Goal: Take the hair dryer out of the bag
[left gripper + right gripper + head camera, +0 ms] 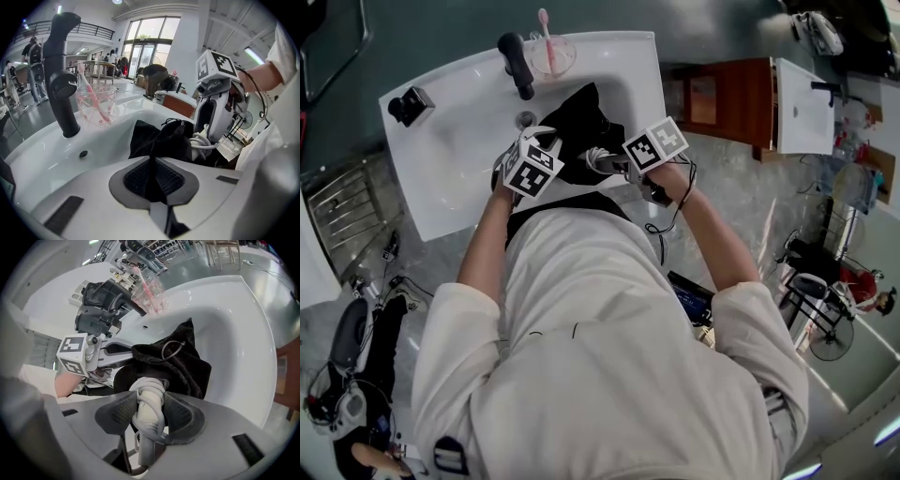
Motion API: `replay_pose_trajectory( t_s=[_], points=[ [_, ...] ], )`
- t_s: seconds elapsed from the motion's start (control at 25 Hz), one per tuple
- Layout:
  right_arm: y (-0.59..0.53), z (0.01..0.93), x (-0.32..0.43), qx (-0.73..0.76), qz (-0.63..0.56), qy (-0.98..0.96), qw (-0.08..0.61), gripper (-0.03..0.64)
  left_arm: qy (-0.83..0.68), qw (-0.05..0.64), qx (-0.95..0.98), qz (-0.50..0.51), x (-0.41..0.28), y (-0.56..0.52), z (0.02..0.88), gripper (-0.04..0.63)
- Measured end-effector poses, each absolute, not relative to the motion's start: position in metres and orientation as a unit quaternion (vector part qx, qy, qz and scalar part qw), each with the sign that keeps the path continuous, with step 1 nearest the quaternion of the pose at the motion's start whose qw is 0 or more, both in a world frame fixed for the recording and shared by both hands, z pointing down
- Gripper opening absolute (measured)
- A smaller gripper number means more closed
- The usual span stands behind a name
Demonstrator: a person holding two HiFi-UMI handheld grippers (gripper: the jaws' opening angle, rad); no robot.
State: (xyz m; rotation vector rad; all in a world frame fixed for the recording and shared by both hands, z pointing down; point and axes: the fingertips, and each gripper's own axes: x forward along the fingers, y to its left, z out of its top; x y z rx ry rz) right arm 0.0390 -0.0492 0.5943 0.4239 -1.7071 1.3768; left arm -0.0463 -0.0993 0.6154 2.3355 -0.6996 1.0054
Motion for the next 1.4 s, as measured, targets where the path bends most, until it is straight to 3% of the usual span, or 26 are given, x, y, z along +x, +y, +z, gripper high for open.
replay_pose_trajectory(
  t_s=[0.4,0.84,0.96,1.28,1.4],
  points=[
    [-0.036,0.576,0.049,0.177,0.636,-0.667,0.346,0.183,-0.271,0.239,0.857,0.368,-0.051,-0.106,0.608,0.043],
    [-0.034,0.573,-0.011,0.124,0.733,-0.635,0.209,0.183,-0.313,0.225,0.825,0.412,-0.129,-0.103,0.6,0.046],
    [-0.031,0.574,-0.016,0.12,0.665,-0.684,0.275,0.182,-0.321,0.234,0.821,0.41,-0.14,-0.098,0.595,0.048],
    [-0.031,0.588,-0.022,0.094,0.347,-0.785,0.505,0.183,-0.344,0.255,0.807,0.407,-0.152,-0.093,0.61,0.046],
    [-0.03,0.602,-0.015,0.095,0.302,-0.768,0.556,0.183,-0.346,0.254,0.808,0.404,-0.145,-0.098,0.611,0.047]
  ],
)
